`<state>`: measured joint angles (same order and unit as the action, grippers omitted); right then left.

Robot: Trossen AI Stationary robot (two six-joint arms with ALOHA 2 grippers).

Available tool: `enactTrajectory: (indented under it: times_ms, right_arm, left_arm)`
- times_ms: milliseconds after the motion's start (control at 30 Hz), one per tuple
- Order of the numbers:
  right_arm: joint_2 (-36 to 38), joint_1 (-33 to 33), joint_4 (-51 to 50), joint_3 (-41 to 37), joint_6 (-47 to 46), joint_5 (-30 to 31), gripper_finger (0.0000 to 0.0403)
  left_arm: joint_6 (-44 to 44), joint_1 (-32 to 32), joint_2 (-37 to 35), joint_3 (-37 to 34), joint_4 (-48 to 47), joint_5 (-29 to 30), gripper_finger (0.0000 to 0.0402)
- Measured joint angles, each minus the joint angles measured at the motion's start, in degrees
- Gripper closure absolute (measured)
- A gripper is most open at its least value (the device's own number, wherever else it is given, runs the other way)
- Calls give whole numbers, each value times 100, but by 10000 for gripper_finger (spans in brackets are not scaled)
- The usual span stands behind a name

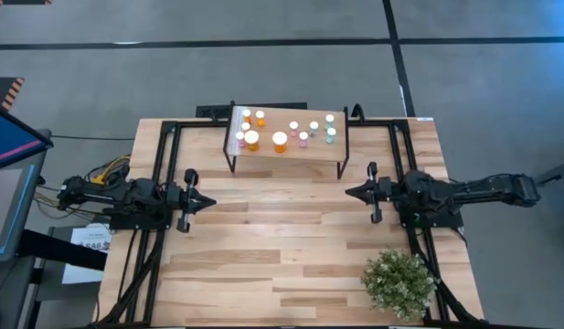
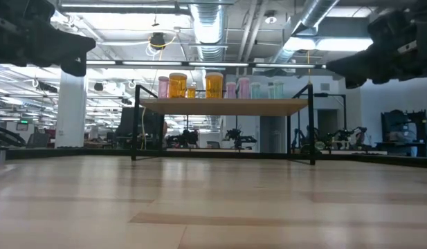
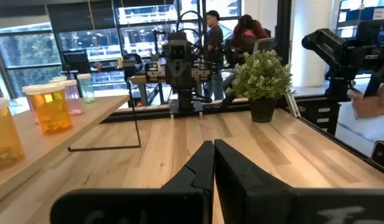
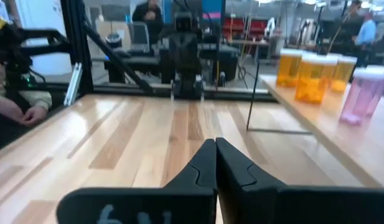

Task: Pick and place medicine bottles onto shelf by color
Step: Return to Home Position

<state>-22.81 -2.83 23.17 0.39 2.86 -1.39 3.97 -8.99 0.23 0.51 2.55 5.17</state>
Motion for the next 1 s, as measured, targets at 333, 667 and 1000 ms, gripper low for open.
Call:
enactTrajectory:
  times_ms: [333,667,1000]
  right_arm:
    - [2,4,-870,-3,12,4,370]
    - [2,4,-1586,-6,12,20,371]
    - [2,4,-1865,-8,12,20,371]
  left_arm:
    - [94,0,0,-9,-2,0,401]
    - [24,0,0,-11,-2,-2,401]
    - [-62,0,0,-13,-2,-4,401]
